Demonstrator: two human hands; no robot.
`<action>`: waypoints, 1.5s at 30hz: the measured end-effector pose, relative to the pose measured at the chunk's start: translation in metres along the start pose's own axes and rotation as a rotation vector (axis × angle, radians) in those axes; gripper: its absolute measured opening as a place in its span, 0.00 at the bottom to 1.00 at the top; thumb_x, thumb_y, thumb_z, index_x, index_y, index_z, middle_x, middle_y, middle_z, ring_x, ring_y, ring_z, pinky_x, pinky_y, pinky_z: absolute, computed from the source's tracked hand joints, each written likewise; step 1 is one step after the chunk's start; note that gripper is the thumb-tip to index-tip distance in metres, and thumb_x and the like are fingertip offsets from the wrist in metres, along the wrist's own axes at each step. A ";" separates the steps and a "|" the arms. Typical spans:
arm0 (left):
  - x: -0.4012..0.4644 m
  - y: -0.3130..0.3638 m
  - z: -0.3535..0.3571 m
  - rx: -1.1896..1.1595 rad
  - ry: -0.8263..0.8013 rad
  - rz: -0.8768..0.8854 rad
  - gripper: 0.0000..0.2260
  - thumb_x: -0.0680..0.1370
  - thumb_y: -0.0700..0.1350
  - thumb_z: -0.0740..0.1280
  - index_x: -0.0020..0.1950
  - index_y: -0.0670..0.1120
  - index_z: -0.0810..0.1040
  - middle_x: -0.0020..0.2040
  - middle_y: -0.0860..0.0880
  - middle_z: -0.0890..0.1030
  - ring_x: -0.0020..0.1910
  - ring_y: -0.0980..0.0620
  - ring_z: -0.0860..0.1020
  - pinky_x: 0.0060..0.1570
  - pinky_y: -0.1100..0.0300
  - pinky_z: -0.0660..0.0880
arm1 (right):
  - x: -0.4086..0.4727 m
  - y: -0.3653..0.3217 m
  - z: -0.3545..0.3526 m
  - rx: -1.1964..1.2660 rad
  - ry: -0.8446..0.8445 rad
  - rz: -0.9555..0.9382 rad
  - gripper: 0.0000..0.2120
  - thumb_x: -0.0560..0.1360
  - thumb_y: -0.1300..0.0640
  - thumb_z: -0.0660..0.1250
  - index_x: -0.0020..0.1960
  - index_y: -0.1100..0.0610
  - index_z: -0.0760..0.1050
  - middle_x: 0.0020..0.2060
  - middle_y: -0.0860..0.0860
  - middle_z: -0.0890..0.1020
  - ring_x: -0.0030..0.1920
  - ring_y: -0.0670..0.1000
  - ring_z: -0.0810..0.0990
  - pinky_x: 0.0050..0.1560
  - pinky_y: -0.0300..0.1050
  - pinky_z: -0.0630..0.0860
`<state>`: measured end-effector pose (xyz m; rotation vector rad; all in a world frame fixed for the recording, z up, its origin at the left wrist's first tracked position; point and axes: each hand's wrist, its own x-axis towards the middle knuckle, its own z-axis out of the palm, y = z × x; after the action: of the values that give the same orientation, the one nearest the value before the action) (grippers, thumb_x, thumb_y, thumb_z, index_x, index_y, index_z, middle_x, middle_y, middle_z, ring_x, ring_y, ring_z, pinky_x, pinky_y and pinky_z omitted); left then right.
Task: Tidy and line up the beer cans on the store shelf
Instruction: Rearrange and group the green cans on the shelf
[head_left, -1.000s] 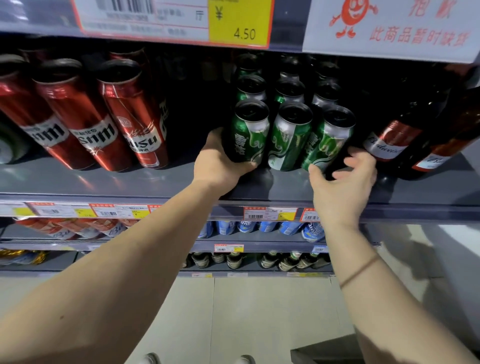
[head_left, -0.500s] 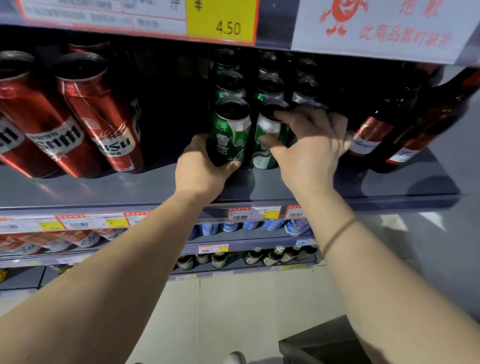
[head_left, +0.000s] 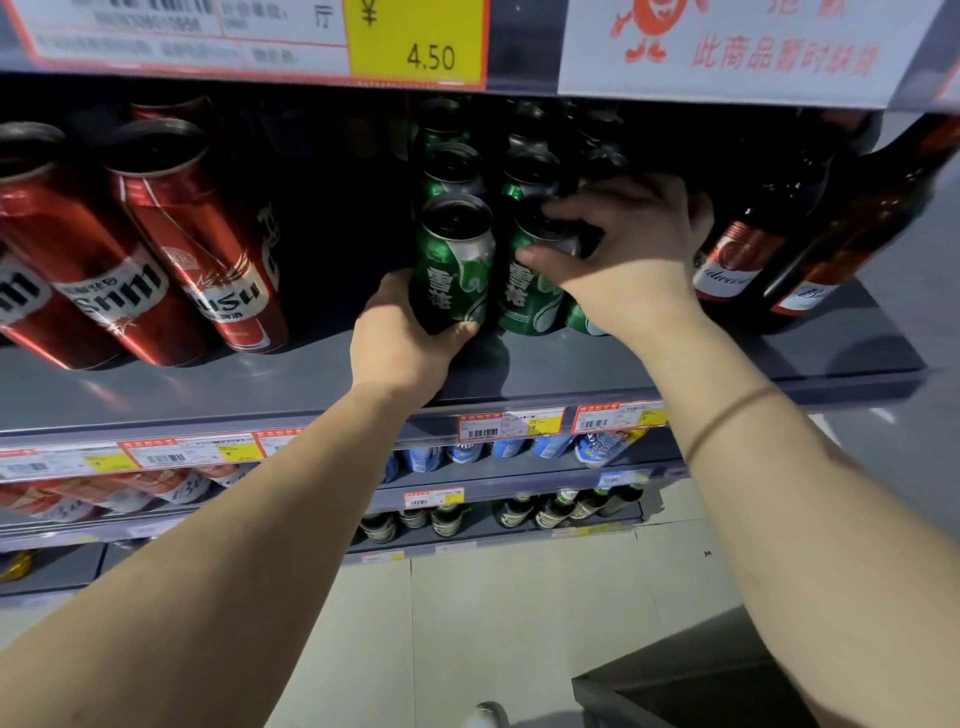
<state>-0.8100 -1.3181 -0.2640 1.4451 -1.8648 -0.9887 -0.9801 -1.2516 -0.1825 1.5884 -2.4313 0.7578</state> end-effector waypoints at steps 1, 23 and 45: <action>0.000 0.000 0.000 0.002 0.001 0.001 0.31 0.68 0.52 0.78 0.67 0.48 0.71 0.60 0.49 0.80 0.59 0.48 0.78 0.54 0.60 0.72 | -0.002 0.003 0.000 0.049 0.021 -0.016 0.23 0.65 0.35 0.71 0.55 0.44 0.82 0.56 0.43 0.82 0.67 0.55 0.67 0.65 0.47 0.50; -0.003 0.004 0.001 -0.006 0.022 0.014 0.30 0.69 0.53 0.77 0.67 0.47 0.71 0.60 0.49 0.80 0.58 0.48 0.78 0.52 0.62 0.70 | -0.037 0.076 0.019 0.666 -0.309 0.436 0.26 0.69 0.58 0.77 0.64 0.56 0.72 0.50 0.43 0.80 0.42 0.30 0.77 0.46 0.29 0.73; -0.003 0.005 0.004 0.073 0.031 0.042 0.31 0.67 0.54 0.78 0.65 0.46 0.73 0.60 0.46 0.81 0.59 0.45 0.78 0.56 0.55 0.73 | -0.036 0.074 0.029 0.448 -0.335 0.397 0.29 0.67 0.43 0.74 0.64 0.51 0.71 0.57 0.49 0.81 0.58 0.54 0.78 0.58 0.55 0.76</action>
<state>-0.8148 -1.3136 -0.2620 1.4492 -1.9190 -0.8812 -1.0257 -1.2125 -0.2461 1.4717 -3.0424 1.2674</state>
